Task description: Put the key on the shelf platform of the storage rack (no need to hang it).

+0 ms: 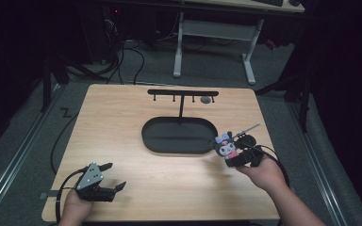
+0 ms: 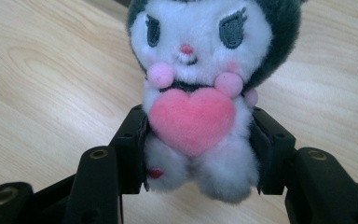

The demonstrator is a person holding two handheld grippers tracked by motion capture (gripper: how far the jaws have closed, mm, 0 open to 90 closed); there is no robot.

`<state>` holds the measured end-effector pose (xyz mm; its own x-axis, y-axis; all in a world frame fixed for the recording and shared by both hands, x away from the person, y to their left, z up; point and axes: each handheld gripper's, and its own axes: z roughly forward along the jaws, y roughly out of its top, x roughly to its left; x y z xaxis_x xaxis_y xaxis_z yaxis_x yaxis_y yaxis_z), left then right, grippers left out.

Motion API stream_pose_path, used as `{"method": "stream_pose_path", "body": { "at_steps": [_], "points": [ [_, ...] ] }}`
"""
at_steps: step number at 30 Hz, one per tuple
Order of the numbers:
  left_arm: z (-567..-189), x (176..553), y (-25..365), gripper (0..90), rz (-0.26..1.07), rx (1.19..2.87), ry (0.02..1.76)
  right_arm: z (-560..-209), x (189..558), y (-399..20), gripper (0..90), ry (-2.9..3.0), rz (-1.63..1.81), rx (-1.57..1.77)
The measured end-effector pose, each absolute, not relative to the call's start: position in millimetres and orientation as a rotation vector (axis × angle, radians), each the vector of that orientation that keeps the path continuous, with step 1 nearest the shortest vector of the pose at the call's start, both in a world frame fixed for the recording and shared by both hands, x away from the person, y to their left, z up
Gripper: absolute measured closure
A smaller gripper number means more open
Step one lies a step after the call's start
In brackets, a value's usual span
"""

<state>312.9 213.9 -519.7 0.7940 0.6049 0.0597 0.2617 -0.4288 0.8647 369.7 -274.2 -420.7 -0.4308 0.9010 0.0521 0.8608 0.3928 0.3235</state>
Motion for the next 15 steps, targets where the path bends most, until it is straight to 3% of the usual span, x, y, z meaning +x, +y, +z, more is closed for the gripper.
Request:
{"method": "stream_pose_path", "body": {
  "at_steps": [15],
  "points": [
    [-520.5,310.7,216.2,15.3,0.439,2.025,0.632,-417.4,396.7,-244.6,47.7,2.536,0.525,1.524]
  ]
}}
